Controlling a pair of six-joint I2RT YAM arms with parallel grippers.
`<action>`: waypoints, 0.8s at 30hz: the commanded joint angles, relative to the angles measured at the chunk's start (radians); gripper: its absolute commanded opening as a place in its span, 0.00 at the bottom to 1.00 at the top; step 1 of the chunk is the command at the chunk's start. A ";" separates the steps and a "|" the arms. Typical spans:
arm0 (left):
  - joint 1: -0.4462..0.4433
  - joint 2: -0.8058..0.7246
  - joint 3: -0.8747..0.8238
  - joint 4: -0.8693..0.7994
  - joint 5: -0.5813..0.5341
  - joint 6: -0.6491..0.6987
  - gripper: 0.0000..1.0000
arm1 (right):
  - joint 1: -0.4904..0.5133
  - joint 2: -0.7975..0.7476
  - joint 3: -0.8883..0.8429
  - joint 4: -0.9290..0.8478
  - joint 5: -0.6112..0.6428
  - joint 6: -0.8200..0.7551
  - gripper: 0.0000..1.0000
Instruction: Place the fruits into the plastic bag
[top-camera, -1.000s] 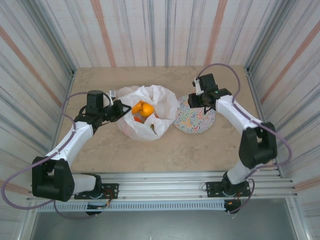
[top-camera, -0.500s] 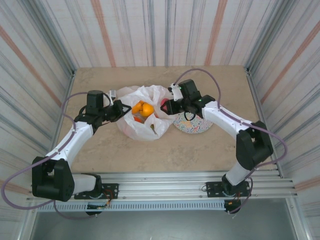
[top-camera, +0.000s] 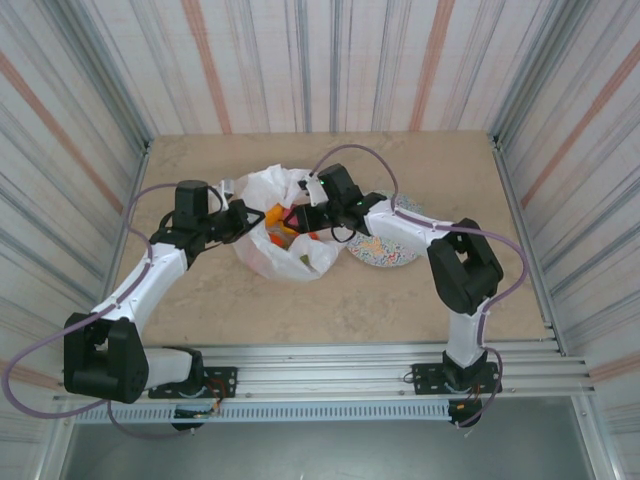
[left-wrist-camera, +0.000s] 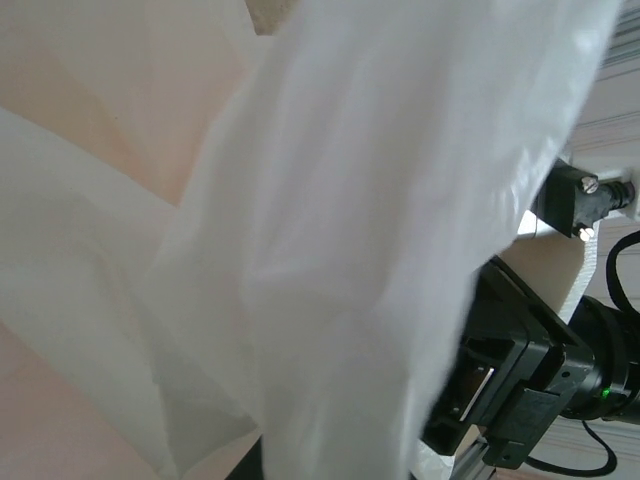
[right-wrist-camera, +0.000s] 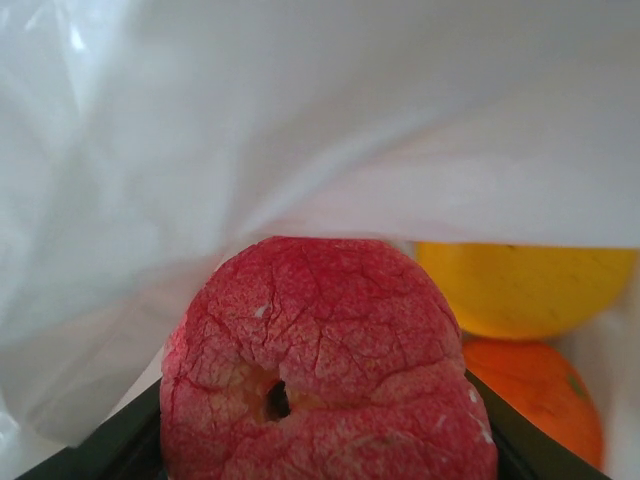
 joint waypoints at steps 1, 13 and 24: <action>-0.008 -0.006 0.005 0.011 0.026 -0.011 0.00 | 0.015 0.039 0.032 0.123 -0.023 0.109 0.55; -0.008 -0.022 0.017 0.019 0.026 -0.020 0.00 | 0.078 0.120 0.117 0.093 0.100 0.105 0.59; -0.008 -0.039 0.018 0.024 0.006 -0.029 0.00 | 0.104 0.159 0.124 0.099 0.055 0.119 0.64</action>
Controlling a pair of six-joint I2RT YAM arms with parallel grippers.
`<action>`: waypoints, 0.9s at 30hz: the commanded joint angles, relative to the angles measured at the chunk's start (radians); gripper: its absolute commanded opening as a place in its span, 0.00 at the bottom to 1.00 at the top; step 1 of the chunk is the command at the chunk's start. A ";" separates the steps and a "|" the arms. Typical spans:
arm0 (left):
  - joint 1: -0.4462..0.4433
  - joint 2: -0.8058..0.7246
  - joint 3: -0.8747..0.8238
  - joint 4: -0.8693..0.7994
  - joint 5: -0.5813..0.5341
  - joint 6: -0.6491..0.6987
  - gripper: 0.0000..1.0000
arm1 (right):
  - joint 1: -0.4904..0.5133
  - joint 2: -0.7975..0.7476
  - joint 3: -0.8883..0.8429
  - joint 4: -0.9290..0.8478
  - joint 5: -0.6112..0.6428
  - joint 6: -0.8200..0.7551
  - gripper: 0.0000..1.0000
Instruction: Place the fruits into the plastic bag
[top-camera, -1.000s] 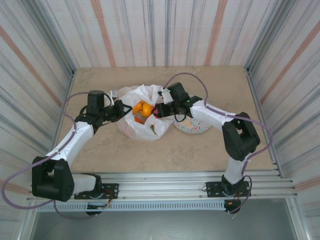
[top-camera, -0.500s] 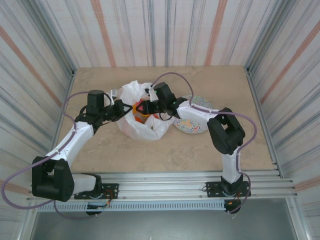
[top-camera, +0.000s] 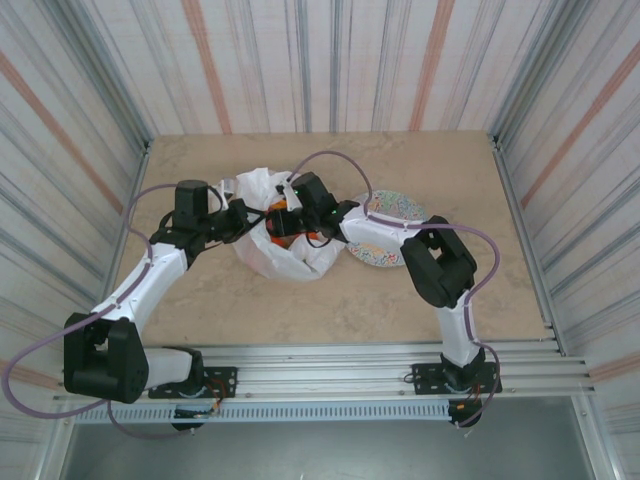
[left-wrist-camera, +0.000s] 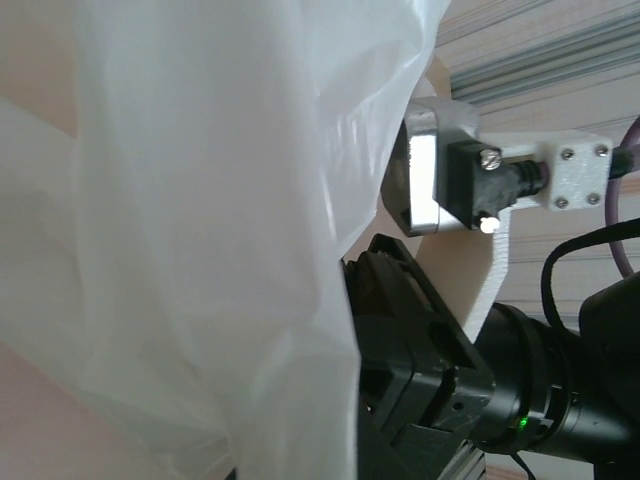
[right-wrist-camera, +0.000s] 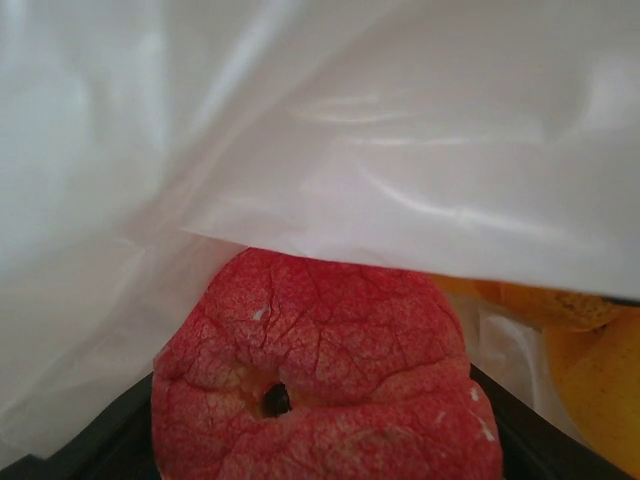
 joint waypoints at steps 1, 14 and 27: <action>-0.008 -0.041 0.017 0.020 -0.003 -0.006 0.00 | 0.008 0.025 0.031 -0.005 -0.028 0.015 0.65; -0.002 -0.046 0.013 0.012 -0.008 -0.001 0.00 | 0.000 -0.016 0.026 -0.090 -0.011 -0.043 0.82; 0.019 -0.054 0.001 0.010 -0.005 0.003 0.00 | -0.030 -0.114 -0.046 -0.090 -0.041 -0.048 0.92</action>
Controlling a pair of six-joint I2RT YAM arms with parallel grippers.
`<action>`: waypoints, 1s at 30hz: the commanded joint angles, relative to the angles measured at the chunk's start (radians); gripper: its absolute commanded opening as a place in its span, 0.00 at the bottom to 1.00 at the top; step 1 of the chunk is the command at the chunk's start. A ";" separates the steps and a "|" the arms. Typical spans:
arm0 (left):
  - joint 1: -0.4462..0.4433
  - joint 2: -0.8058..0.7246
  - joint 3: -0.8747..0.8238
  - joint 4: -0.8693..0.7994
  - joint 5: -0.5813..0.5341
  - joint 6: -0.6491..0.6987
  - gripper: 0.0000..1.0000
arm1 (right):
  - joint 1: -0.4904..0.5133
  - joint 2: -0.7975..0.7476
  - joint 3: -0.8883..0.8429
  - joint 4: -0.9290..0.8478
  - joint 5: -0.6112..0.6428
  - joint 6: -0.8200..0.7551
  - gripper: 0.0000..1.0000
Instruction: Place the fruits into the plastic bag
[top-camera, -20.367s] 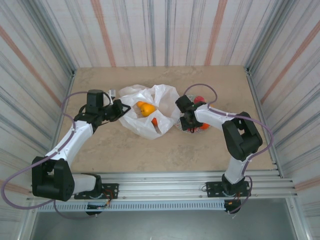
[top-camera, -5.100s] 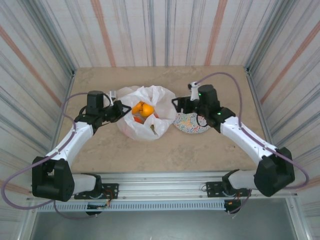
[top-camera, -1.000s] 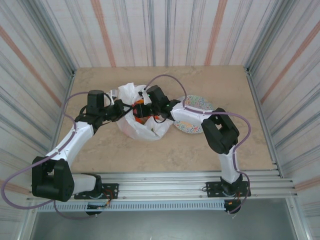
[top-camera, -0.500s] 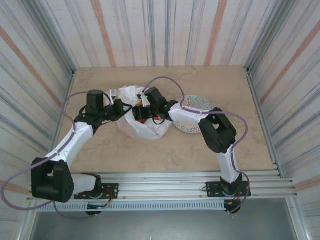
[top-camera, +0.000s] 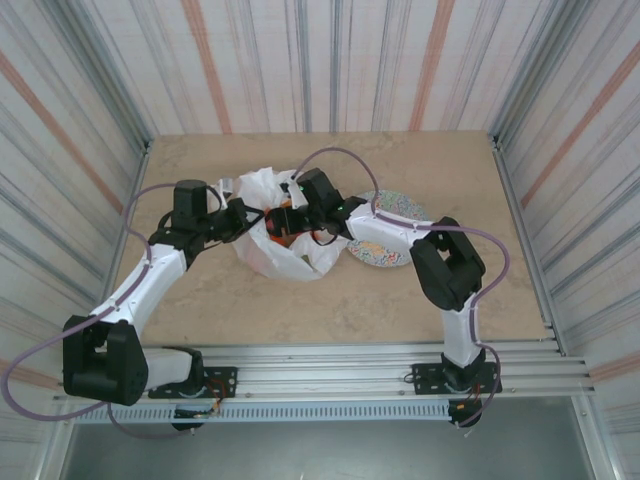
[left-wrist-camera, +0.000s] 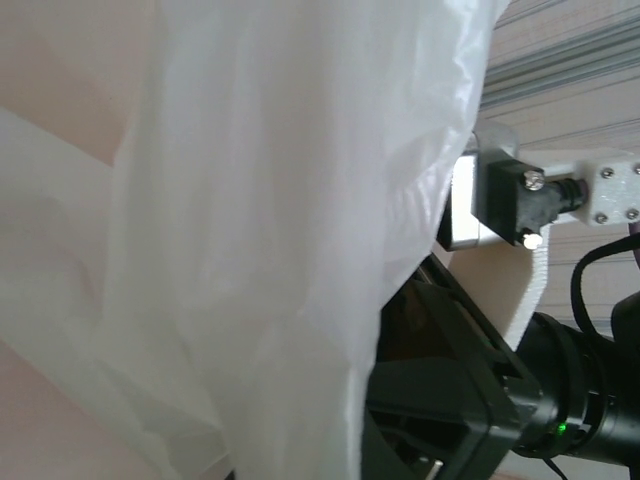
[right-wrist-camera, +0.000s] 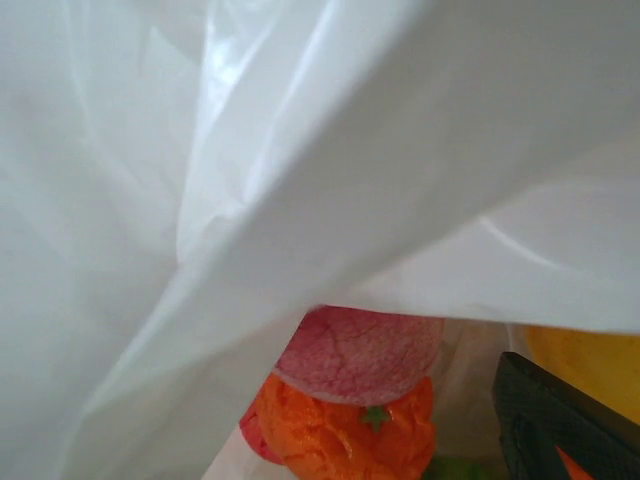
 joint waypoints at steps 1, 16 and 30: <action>0.014 -0.044 -0.001 0.007 0.003 0.003 0.00 | -0.015 -0.062 -0.038 -0.020 -0.020 -0.019 0.92; 0.043 -0.058 -0.018 0.002 -0.011 0.006 0.00 | -0.062 -0.331 -0.181 -0.116 0.151 -0.232 0.92; 0.045 -0.060 -0.029 -0.010 -0.011 0.009 0.00 | -0.146 -0.569 -0.383 -0.111 0.106 -0.254 0.91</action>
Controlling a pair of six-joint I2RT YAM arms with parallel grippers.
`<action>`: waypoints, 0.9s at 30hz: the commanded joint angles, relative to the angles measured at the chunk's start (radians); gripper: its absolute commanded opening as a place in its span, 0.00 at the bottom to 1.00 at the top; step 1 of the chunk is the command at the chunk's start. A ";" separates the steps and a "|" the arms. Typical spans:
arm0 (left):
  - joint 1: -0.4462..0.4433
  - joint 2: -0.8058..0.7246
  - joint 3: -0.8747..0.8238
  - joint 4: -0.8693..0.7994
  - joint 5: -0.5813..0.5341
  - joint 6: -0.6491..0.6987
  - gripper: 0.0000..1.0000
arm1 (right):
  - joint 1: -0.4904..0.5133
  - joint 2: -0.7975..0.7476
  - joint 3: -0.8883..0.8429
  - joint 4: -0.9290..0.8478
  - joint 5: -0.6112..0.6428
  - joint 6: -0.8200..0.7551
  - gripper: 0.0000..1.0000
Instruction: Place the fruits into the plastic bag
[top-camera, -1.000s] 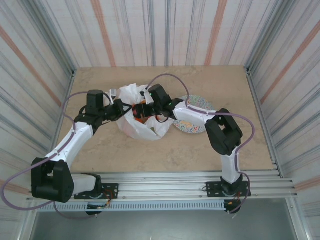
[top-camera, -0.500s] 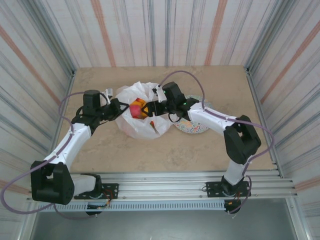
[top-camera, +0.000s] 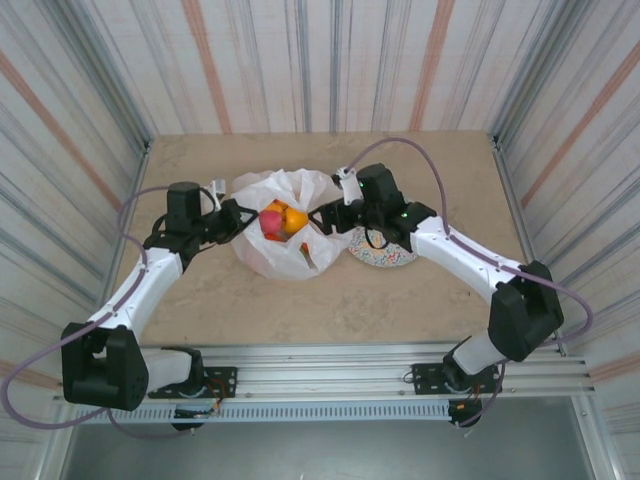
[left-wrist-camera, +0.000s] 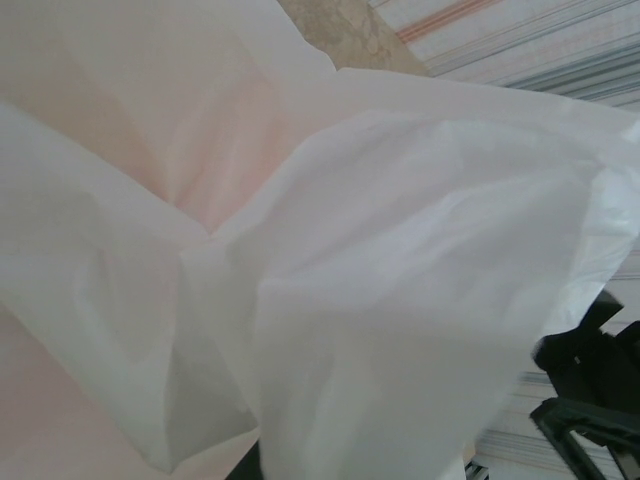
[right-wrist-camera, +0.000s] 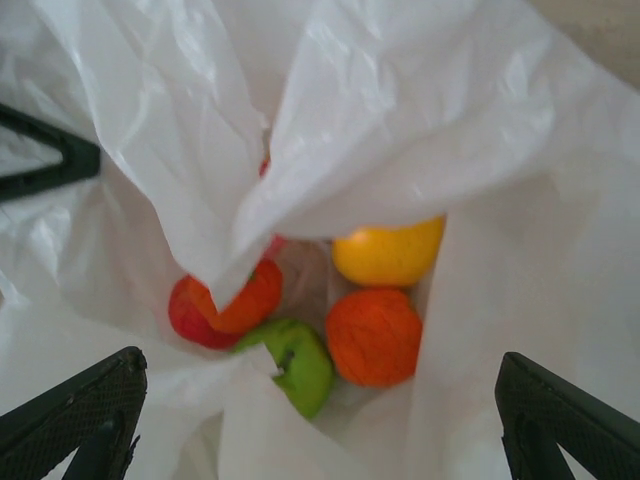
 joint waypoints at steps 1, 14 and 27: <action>0.009 -0.031 -0.009 -0.009 -0.008 0.009 0.00 | -0.014 -0.082 -0.059 0.005 0.004 -0.012 0.90; 0.009 -0.016 -0.005 -0.017 -0.010 0.012 0.00 | 0.079 0.150 0.099 0.123 0.052 0.103 0.69; 0.009 0.012 -0.008 -0.005 -0.005 0.012 0.00 | 0.083 0.236 0.224 0.103 0.035 0.107 0.21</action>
